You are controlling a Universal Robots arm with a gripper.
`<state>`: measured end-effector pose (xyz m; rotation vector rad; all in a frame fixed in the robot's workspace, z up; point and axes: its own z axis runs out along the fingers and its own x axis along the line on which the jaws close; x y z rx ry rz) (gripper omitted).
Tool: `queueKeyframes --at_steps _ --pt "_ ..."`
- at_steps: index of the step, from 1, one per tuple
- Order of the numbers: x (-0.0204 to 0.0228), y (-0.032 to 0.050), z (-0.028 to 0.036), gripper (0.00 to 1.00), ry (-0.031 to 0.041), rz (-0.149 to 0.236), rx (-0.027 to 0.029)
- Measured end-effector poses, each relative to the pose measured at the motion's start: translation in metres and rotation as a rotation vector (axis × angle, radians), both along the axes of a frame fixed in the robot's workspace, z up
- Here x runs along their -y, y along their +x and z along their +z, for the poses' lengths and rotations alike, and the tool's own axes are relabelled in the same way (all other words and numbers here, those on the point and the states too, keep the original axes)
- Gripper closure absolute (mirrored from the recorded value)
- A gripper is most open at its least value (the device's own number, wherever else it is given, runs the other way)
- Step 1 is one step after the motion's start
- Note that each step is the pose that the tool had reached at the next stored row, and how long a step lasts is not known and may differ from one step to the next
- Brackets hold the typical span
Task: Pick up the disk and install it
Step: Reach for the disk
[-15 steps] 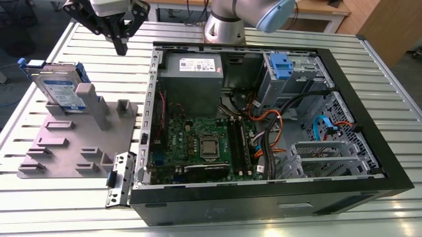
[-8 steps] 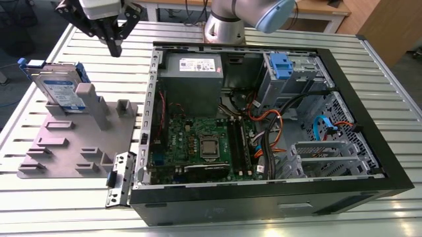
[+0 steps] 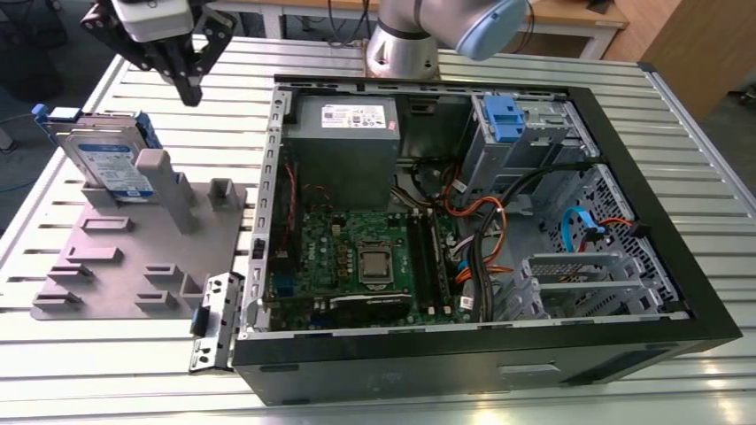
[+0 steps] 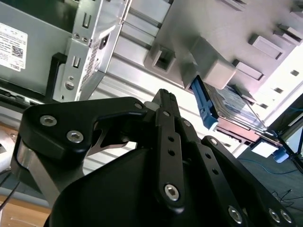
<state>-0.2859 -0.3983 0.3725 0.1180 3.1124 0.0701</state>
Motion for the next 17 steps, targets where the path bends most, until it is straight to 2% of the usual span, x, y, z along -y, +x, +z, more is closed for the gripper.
queueKeyframes --at_steps 10,17 --pt "-0.0034 -0.0262 -0.0055 0.89 0.0000 0.000 0.0000" --pt "-0.0045 -0.0363 -0.0072 0.89 -0.0001 0.000 -0.0001"
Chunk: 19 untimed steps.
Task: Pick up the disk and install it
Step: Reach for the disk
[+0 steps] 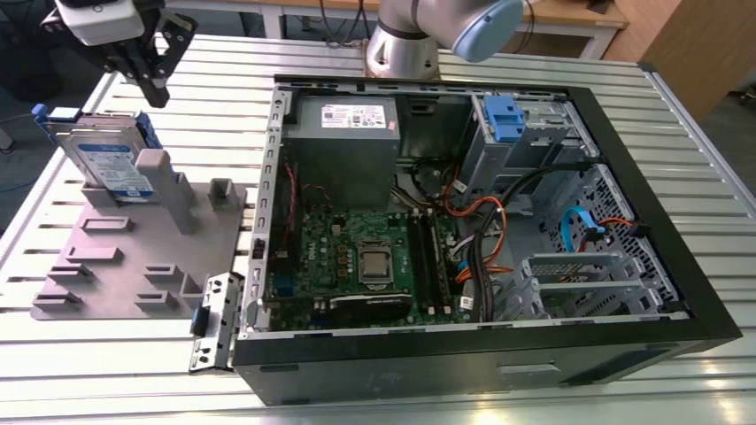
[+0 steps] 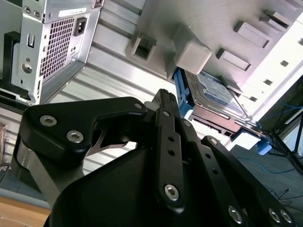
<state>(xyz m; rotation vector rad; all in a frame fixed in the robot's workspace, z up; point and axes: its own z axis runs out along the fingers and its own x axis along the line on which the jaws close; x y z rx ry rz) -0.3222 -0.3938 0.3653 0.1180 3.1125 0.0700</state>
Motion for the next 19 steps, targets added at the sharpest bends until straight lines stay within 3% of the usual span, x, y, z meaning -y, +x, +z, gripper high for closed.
queueKeyframes --at_steps 9,19 --pt "-0.0004 -0.0105 -0.0018 0.89 0.0000 0.000 0.0001" --pt "-0.0004 -0.0137 -0.0019 0.89 0.0000 0.000 0.0000"
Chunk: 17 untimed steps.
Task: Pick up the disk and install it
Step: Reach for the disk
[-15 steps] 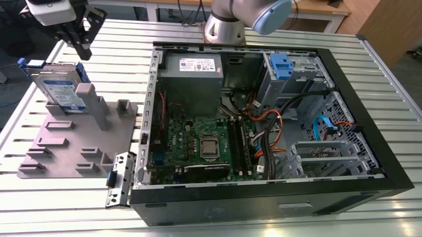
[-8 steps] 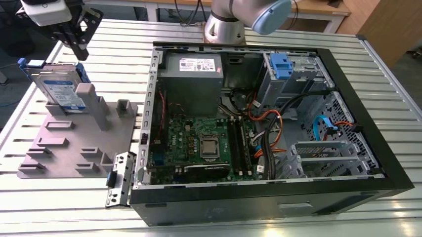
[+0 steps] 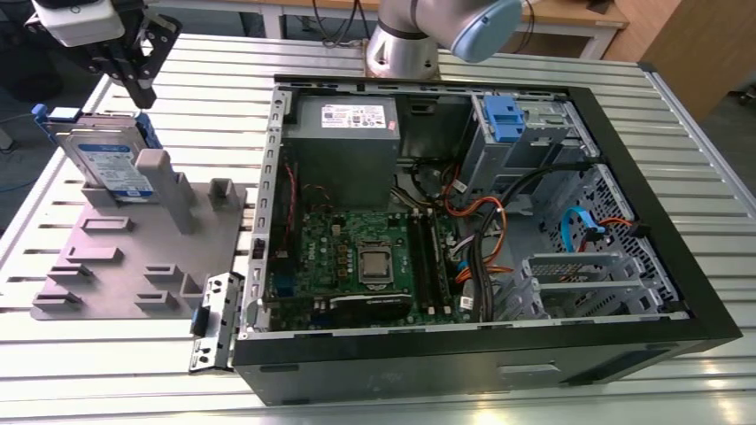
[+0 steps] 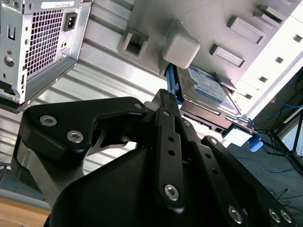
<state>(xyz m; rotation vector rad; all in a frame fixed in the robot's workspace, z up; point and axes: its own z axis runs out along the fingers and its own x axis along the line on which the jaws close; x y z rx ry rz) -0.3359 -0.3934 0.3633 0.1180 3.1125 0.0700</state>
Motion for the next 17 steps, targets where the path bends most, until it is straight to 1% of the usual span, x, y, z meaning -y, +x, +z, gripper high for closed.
queueKeyframes --at_steps 10,13,17 --pt "0.0000 -0.0003 0.0000 0.89 0.0000 0.000 0.0000" --pt "0.0000 -0.0038 -0.0003 0.89 0.0000 0.000 0.0000" --pt "0.0000 -0.0108 -0.0005 0.89 0.0000 0.000 0.0001"
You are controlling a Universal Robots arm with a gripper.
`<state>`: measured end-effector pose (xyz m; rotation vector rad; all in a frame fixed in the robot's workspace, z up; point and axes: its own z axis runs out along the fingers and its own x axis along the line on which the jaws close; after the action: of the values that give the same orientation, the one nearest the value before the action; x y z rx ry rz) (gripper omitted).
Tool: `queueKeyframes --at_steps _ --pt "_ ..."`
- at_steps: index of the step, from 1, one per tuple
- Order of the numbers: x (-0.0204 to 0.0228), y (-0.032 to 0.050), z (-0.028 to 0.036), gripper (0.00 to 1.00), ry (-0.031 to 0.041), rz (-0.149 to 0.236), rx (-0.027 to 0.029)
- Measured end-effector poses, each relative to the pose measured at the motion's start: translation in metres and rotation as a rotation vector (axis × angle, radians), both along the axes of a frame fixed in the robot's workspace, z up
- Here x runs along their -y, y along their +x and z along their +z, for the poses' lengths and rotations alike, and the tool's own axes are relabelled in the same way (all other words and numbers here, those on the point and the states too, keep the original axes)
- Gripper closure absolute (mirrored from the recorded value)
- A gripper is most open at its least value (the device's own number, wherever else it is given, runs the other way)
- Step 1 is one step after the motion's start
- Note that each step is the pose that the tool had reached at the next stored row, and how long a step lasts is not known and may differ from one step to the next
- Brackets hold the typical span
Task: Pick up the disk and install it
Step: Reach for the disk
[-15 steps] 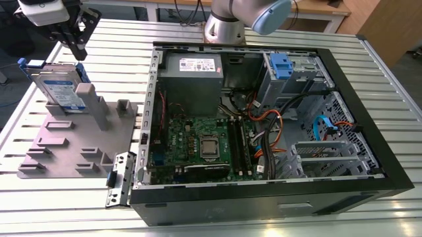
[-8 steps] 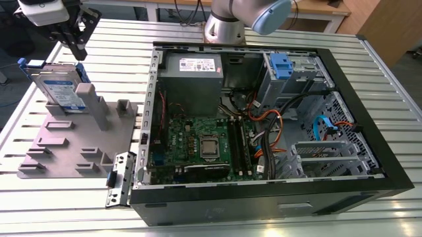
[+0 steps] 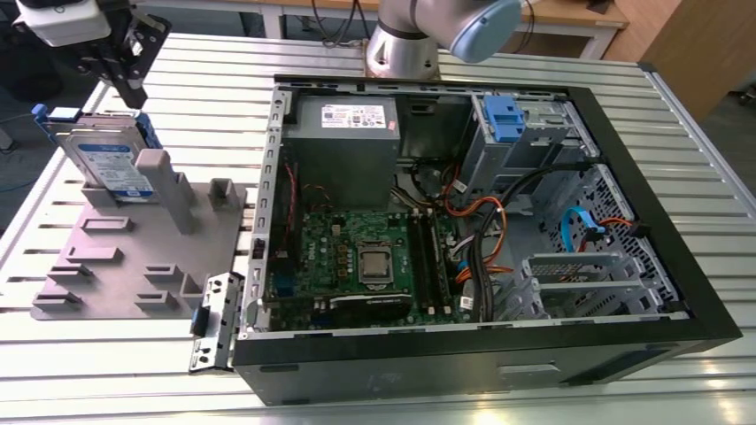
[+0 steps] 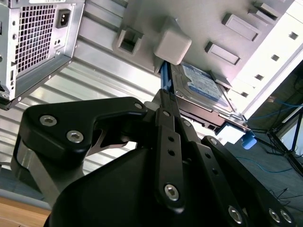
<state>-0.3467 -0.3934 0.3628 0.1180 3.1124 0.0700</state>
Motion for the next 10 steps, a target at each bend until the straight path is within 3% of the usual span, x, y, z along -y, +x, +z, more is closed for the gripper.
queueKeyframes --at_steps 10 --pt "0.0000 -0.0143 -0.0002 0.89 0.0000 0.000 0.0007"
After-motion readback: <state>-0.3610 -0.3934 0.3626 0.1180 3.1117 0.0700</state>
